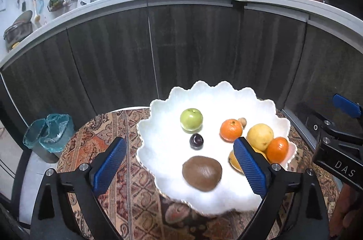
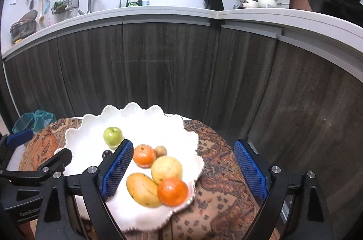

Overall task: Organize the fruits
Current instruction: 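Withdraw both grippers toward the second dark plum and another small brown fruit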

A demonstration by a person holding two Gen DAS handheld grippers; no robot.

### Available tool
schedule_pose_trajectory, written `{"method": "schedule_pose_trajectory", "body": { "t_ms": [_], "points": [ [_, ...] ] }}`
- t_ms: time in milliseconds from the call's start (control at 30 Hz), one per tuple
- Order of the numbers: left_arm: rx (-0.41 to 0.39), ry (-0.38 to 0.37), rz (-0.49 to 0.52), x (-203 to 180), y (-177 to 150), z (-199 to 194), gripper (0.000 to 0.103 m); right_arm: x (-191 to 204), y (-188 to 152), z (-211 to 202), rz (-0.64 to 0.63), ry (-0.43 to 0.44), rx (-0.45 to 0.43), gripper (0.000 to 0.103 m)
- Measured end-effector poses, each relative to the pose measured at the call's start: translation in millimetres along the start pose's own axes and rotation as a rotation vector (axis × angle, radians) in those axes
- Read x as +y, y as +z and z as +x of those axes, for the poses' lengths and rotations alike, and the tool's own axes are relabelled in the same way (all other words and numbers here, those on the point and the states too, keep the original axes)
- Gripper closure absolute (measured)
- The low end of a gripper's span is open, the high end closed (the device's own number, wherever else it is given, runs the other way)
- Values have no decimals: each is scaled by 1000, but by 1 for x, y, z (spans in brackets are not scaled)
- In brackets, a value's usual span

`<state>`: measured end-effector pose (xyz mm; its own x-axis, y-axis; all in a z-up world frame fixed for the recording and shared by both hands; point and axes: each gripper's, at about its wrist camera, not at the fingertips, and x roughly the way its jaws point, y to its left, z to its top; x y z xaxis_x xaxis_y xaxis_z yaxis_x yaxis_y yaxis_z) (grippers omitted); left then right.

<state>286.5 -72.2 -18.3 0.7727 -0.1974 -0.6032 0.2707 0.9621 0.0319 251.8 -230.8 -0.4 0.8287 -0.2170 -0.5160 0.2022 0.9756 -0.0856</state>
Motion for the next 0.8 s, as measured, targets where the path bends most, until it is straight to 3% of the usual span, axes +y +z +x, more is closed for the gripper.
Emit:
{"method": "schedule_pose_trajectory", "body": {
  "t_ms": [467, 800],
  "points": [
    [6, -4, 12, -14, -40, -42, 7, -11, -33, -50, 6, 0, -16, 12],
    [75, -25, 24, -26, -82, -39, 7, -23, -71, -53, 27, 5, 56, 12]
  ]
}}
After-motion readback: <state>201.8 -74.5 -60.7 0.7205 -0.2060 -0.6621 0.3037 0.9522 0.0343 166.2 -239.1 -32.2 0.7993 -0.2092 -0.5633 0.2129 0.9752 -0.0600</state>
